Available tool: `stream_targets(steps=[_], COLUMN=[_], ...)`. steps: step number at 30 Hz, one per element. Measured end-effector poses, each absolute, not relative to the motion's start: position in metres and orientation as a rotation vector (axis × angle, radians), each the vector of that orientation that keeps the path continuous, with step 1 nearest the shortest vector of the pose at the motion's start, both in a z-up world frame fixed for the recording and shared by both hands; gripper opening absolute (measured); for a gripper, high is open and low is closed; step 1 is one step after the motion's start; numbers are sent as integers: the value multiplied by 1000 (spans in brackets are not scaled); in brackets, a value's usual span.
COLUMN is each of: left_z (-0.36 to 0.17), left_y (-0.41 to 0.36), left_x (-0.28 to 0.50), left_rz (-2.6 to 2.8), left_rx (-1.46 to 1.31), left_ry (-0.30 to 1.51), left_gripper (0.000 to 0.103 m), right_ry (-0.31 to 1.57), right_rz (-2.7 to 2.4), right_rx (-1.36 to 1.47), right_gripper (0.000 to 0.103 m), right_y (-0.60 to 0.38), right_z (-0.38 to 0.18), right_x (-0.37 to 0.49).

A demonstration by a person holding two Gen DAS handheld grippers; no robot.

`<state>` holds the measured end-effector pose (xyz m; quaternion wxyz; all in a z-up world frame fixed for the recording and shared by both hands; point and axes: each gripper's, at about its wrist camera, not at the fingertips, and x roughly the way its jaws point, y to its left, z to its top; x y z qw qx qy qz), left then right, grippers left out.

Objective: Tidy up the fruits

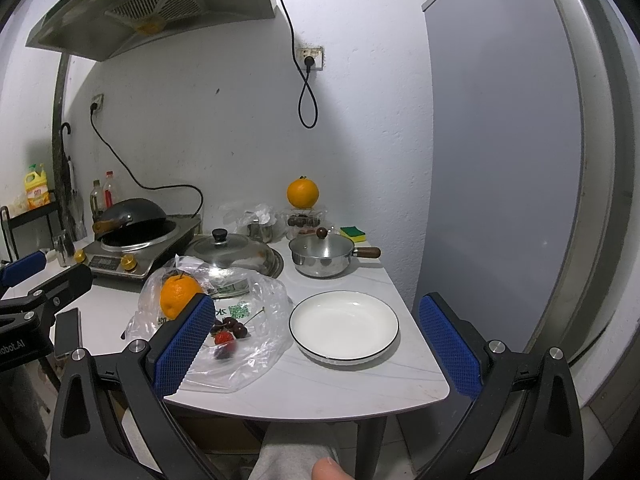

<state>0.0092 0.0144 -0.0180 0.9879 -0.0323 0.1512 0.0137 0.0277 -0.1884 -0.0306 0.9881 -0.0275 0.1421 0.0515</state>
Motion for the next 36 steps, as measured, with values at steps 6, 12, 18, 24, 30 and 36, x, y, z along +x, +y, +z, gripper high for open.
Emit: stream_targets(steps=[6, 12, 18, 24, 30, 36], left_z=[-20, -22, -35, -50, -71, -87], left_y=[17, 23, 38, 57, 80, 109], left_x=[16, 27, 51, 79, 110, 132], left_rz=[33, 46, 83, 119, 158, 197], left_rx=[-65, -70, -89, -103, -125, -146], left_ry=[314, 333, 394, 448, 508, 545], left_gripper=[102, 102, 102, 102, 102, 102], right_ry=[292, 301, 324, 369, 419, 469], right_rz=[109, 118, 143, 189, 250, 293], right_rx=[-63, -72, -91, -117, -146, -166], right_gripper=[103, 103, 103, 103, 103, 103], right_y=[-187, -183, -172, -152, -123, -96], right_z=[-29, -27, -30, -38, -52, -67], right_x=[33, 45, 67, 97, 131, 164])
